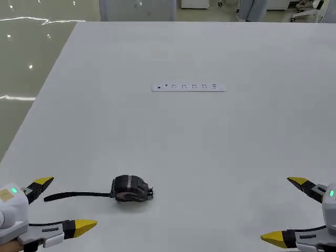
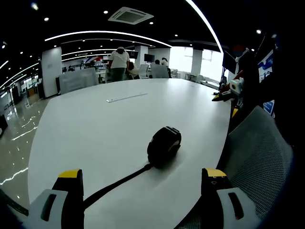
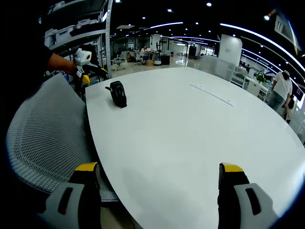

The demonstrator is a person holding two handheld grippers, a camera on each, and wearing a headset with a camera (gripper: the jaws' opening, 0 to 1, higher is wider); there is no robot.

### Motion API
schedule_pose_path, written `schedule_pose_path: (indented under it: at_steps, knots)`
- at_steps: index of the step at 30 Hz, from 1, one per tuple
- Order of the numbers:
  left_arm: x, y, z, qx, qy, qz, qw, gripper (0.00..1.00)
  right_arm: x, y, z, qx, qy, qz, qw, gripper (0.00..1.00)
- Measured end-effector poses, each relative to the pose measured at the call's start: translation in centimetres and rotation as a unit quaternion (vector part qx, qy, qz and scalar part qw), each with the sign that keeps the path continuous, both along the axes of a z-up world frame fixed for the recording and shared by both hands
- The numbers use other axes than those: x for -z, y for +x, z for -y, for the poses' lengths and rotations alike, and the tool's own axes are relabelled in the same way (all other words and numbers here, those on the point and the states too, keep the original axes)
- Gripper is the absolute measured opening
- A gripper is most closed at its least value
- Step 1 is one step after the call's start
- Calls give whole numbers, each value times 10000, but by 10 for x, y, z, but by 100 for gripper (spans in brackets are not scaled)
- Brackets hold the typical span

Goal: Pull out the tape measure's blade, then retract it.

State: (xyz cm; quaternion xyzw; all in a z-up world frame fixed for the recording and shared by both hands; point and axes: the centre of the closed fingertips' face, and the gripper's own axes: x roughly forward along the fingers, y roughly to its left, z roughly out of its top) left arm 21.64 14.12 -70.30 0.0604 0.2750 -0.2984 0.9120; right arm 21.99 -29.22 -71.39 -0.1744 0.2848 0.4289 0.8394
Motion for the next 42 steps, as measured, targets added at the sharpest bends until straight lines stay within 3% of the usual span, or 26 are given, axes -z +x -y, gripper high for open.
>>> schedule_pose_path:
  at_steps: [7,9,10,14,20,28,29,31,36,37,38,40,42]
  knots:
    - [2,-3,4,44,-1,-81,10000,100,0,3,3,38,-9,64,10000,100]
    - [7,-5,2,118,204,-137,9996,99,4,2,4,-29,-150,57,9999,100]
    - [8,-6,0,151,334,-157,9992,99,7,2,6,-29,-355,26,9994,100]
    - [8,-4,-3,86,315,-231,9992,100,7,4,-2,-59,-221,-45,9997,100]
    - [8,5,4,332,530,-334,9975,100,-2,16,-26,-198,-116,135,9996,100]
    - [6,8,9,553,674,-262,9959,99,-4,17,-35,-288,-111,165,9994,100]
    - [4,30,22,837,966,-345,9912,99,-9,26,-61,-591,-78,262,9979,100]
    - [2,36,26,851,982,-334,9910,99,-12,28,-66,-640,-65,274,9976,100]
    - [5,38,39,1263,1350,-432,9818,99,-14,32,-77,-746,-56,276,9968,100]
    - [6,37,42,1382,1472,-440,9784,99,-14,33,-79,-756,-51,281,9967,100]
    - [9,36,45,1564,1688,-427,9722,98,-13,34,-82,-769,-60,294,9966,100]
    - [13,34,52,1729,1905,-468,9652,97,-10,36,-86,-819,-137,306,9961,100]
    - [14,35,57,1851,1847,-548,9636,94,-7,36,-90,-898,-216,277,9953,99]
